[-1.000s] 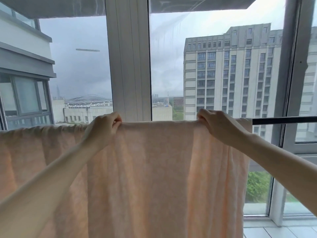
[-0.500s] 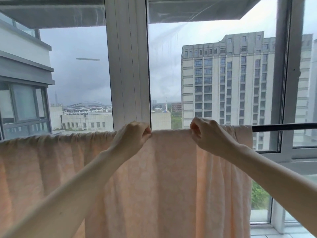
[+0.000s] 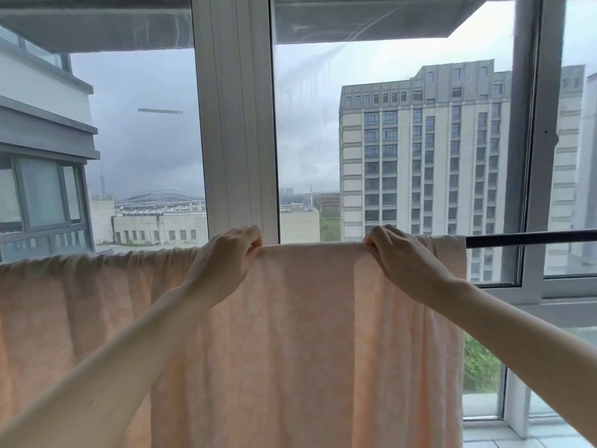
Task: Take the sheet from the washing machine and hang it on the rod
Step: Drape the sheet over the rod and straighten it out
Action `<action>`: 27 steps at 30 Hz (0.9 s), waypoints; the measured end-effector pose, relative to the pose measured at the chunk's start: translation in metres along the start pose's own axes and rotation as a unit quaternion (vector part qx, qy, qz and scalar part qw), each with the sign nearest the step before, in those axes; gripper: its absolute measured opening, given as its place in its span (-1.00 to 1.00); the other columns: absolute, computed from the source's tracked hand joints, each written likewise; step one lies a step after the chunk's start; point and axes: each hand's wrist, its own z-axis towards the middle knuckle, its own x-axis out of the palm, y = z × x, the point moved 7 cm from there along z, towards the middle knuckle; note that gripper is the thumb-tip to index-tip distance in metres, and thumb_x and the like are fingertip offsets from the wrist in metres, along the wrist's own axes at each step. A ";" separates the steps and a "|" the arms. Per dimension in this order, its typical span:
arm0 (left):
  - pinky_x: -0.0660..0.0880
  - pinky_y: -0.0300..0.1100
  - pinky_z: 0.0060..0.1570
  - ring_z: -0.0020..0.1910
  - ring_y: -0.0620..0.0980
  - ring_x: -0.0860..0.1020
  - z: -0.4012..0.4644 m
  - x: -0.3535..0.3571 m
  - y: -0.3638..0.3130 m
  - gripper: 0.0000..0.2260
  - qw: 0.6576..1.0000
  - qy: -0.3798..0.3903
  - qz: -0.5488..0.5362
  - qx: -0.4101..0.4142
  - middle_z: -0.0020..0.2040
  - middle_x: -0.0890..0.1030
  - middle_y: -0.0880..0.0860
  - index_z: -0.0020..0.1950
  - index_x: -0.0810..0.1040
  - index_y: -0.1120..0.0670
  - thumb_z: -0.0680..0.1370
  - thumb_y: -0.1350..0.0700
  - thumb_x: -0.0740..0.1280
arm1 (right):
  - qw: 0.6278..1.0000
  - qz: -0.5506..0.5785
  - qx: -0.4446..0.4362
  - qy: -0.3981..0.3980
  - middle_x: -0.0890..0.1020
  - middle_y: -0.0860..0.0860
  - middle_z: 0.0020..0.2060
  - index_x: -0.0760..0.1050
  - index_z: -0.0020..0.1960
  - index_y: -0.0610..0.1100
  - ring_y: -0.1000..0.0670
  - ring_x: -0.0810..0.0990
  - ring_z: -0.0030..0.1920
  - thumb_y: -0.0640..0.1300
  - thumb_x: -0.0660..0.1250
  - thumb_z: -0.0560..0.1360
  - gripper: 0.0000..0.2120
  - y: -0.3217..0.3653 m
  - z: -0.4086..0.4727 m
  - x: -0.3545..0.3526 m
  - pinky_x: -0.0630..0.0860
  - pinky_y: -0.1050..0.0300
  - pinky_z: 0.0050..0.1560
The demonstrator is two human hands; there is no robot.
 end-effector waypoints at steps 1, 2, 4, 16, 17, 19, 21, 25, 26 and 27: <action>0.34 -0.14 -0.25 -0.24 0.04 0.51 -0.002 -0.001 0.004 -0.89 1.000 -0.008 0.009 -0.003 -0.22 0.56 -0.05 -0.13 0.41 0.03 0.58 0.12 0.28 | 1.000 -0.011 0.001 0.001 0.56 -0.03 -0.25 0.40 -0.11 -0.17 -0.05 0.54 -0.23 -0.19 0.22 0.60 -0.88 -0.001 -0.001 0.000 0.50 0.05 -0.22; 0.34 -0.14 -0.25 -0.24 0.06 0.51 -0.004 -0.003 0.007 -0.89 1.000 -0.016 0.014 -0.007 -0.23 0.56 -0.04 -0.14 0.40 0.04 0.58 0.12 0.27 | 1.000 -0.021 0.002 0.003 0.55 -0.03 -0.25 0.41 -0.11 -0.17 -0.05 0.54 -0.24 -0.21 0.22 0.60 -0.89 -0.002 -0.002 0.000 0.50 0.05 -0.22; 0.36 -0.12 -0.24 -0.24 0.06 0.51 -0.009 -0.005 0.015 -0.88 0.999 -0.027 0.013 -0.022 -0.24 0.55 -0.05 -0.15 0.39 0.03 0.59 0.10 0.26 | 1.000 -0.030 0.006 0.005 0.55 -0.03 -0.25 0.41 -0.10 -0.16 -0.06 0.54 -0.24 -0.22 0.22 0.59 -0.90 -0.004 -0.004 0.000 0.51 0.05 -0.20; 0.49 -0.13 -0.15 -0.13 -0.05 0.61 -0.004 0.006 -0.003 -0.97 0.998 -0.004 -0.057 -0.040 -0.09 0.65 -0.09 -0.05 0.50 -0.02 0.56 0.05 0.33 | 0.999 0.044 0.005 -0.022 0.63 0.07 -0.21 0.46 -0.05 -0.10 0.00 0.55 -0.17 -0.01 0.23 0.56 -0.84 -0.006 -0.005 0.001 0.53 0.05 -0.22; 0.52 -0.10 -0.12 -0.13 -0.05 0.62 -0.003 0.006 -0.001 -0.95 0.997 -0.002 -0.065 -0.047 -0.11 0.66 -0.10 -0.08 0.50 -0.03 0.54 0.04 0.35 | 0.998 0.048 0.009 -0.032 0.63 0.07 -0.23 0.47 -0.06 -0.10 0.00 0.56 -0.18 -0.02 0.22 0.57 -0.84 -0.006 -0.007 -0.001 0.53 0.05 -0.23; 0.55 -0.07 -0.09 -0.10 -0.06 0.64 -0.001 0.005 0.002 -0.92 0.996 0.000 -0.072 -0.054 -0.10 0.68 -0.09 -0.13 0.50 -0.02 0.52 0.04 0.38 | 0.998 0.043 0.010 -0.048 0.63 0.03 -0.28 0.50 -0.08 -0.13 -0.03 0.57 -0.22 -0.05 0.19 0.58 -0.81 -0.006 -0.007 -0.005 0.51 0.06 -0.26; 0.55 -0.07 -0.10 -0.11 -0.06 0.64 0.000 0.005 0.001 -0.90 0.996 -0.001 -0.067 -0.054 -0.09 0.69 -0.08 -0.15 0.50 -0.01 0.52 0.04 0.38 | 0.999 0.018 0.003 -0.045 0.60 0.00 -0.32 0.48 -0.09 -0.15 -0.04 0.55 -0.27 -0.09 0.19 0.58 -0.82 -0.003 -0.005 -0.006 0.51 0.05 -0.29; 0.43 -0.15 -0.25 -0.22 0.02 0.58 -0.002 0.000 0.006 -0.93 0.998 -0.018 -0.011 -0.057 -0.19 0.65 -0.03 -0.11 0.49 0.04 0.55 0.10 0.34 | 0.999 -0.026 0.027 0.004 0.51 0.00 -0.35 0.37 -0.08 -0.10 -0.02 0.48 -0.34 -0.13 0.15 0.62 -0.88 -0.017 -0.002 -0.003 0.51 0.00 -0.38; 0.43 -0.14 -0.26 -0.22 0.05 0.58 -0.003 -0.002 0.012 -0.94 0.998 -0.018 -0.005 -0.062 -0.20 0.64 -0.01 -0.11 0.49 0.06 0.55 0.13 0.33 | 0.998 -0.031 0.047 0.010 0.49 0.00 -0.35 0.35 -0.09 -0.09 -0.03 0.48 -0.36 -0.13 0.14 0.63 -0.88 -0.027 -0.004 -0.005 0.48 0.03 -0.41; 0.44 -0.12 -0.25 -0.23 0.07 0.58 -0.005 -0.004 0.018 -0.93 0.997 -0.016 -0.003 -0.071 -0.20 0.62 0.01 -0.12 0.47 0.07 0.55 0.16 0.32 | 0.997 -0.040 0.072 0.012 0.47 0.00 -0.36 0.34 -0.09 -0.08 -0.04 0.47 -0.38 -0.13 0.14 0.63 -0.89 -0.039 -0.008 -0.008 0.42 0.09 -0.44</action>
